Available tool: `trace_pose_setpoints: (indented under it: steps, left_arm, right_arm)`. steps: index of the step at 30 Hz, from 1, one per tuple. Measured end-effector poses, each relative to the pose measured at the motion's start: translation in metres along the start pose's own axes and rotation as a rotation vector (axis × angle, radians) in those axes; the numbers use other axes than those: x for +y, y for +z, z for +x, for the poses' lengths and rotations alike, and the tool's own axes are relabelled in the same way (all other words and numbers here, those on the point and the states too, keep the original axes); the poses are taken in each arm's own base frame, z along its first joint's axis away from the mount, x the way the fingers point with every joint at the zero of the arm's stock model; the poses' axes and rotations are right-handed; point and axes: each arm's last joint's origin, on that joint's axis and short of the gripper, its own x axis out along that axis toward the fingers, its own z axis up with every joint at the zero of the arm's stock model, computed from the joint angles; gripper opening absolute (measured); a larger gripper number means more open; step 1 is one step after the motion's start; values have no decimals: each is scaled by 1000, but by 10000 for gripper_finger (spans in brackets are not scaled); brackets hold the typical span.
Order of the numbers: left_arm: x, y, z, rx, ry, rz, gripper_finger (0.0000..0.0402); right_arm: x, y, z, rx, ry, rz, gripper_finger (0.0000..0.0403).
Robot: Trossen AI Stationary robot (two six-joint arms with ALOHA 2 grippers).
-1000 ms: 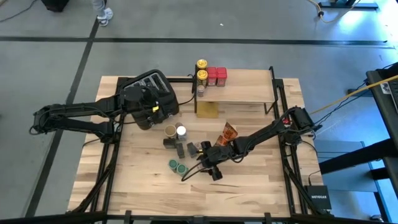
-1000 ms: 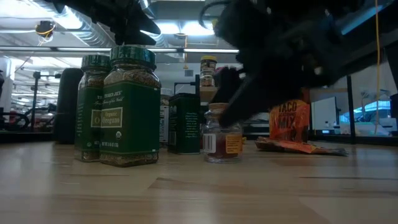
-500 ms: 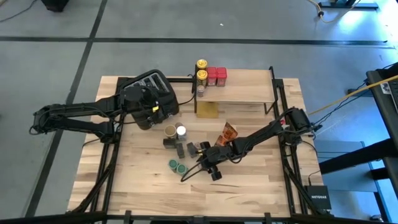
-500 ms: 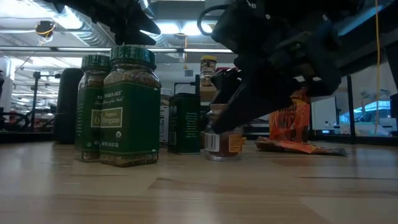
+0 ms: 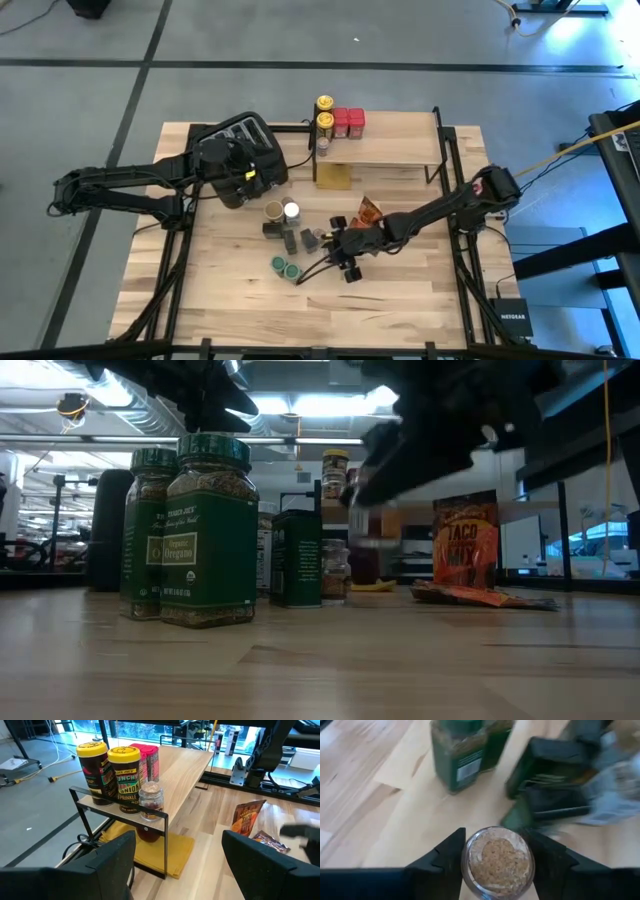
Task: Shelf spices
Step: Put the brown seasoning bottle on the shelf
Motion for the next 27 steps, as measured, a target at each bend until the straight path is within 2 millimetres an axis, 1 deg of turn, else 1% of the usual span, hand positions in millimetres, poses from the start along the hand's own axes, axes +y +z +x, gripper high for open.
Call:
trace_pose_setpoints:
  steps: [4,6,8,12,16,20,23,27]
  left_arm:
    - [0,0,0,0,0,-2,290]
    - [0,0,0,0,0,-2,290]
    - [0,0,0,0,0,-2,290]
    - [0,0,0,-1,0,-3,290]
    - [0,0,0,0,-1,-3,290]
    - [0,0,0,0,0,0,290]
    - [0,0,0,-1,0,0,290]
    - [0,0,0,-1,0,0,290]
  right_arm:
    - [-9,13,-28,-36,-111,-24,181]
    - [-17,16,-40,-41,-160,-19,186]
    - [-30,18,-51,-49,-197,-3,190]
    - [-65,21,-71,-86,-288,60,184]
    - [-104,15,-81,-94,-416,136,180]
    - [-138,5,-88,-85,-508,204,188]
    - [-157,-2,-92,-86,-551,243,186]
    - [-175,-8,-98,-101,-592,278,180]
